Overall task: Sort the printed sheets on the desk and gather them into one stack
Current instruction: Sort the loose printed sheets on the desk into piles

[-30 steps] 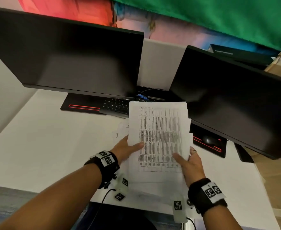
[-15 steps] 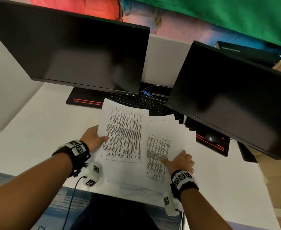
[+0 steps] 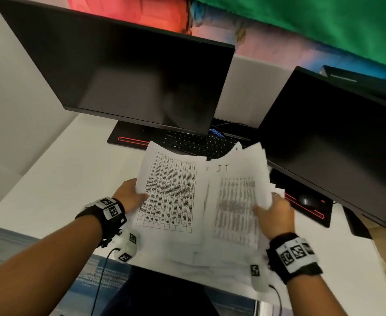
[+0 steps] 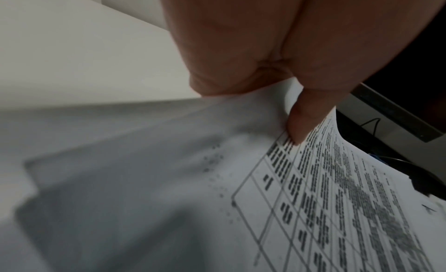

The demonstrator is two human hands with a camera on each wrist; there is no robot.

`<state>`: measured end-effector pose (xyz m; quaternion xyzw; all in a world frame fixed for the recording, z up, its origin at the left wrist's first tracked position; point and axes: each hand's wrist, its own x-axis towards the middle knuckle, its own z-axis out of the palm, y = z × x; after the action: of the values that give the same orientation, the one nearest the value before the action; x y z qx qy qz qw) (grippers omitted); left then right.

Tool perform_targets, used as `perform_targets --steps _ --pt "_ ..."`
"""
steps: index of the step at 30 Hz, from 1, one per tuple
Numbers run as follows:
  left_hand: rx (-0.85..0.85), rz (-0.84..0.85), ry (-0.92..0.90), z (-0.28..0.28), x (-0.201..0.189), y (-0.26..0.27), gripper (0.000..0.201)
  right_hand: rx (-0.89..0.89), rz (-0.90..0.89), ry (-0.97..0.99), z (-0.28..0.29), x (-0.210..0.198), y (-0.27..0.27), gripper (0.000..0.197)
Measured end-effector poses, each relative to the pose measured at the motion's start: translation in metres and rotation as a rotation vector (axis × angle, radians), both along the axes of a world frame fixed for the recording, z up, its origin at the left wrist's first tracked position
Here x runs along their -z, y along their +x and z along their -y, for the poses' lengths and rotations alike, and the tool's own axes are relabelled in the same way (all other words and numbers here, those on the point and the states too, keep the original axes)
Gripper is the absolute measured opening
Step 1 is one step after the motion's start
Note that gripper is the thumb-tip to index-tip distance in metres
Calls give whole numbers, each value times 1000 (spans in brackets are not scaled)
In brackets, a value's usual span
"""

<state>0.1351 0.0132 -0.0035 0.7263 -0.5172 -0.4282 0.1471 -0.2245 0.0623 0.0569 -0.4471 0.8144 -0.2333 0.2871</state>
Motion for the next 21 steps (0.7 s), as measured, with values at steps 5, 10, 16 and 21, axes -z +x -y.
perform_targets --steps 5,10,16,21 --pt "26 10 23 -1 6 -7 31 -37 -51 -291 5 -87 -10 29" --pt "49 -39 16 -2 0 -17 28 -20 144 -418 0 -131 -15 28" --pt "-175 -279 165 -3 -4 -31 64 35 454 -154 16 -34 22 40" --pt "-220 -378 230 1 43 -21 119 -26 203 178 22 60 48 66"
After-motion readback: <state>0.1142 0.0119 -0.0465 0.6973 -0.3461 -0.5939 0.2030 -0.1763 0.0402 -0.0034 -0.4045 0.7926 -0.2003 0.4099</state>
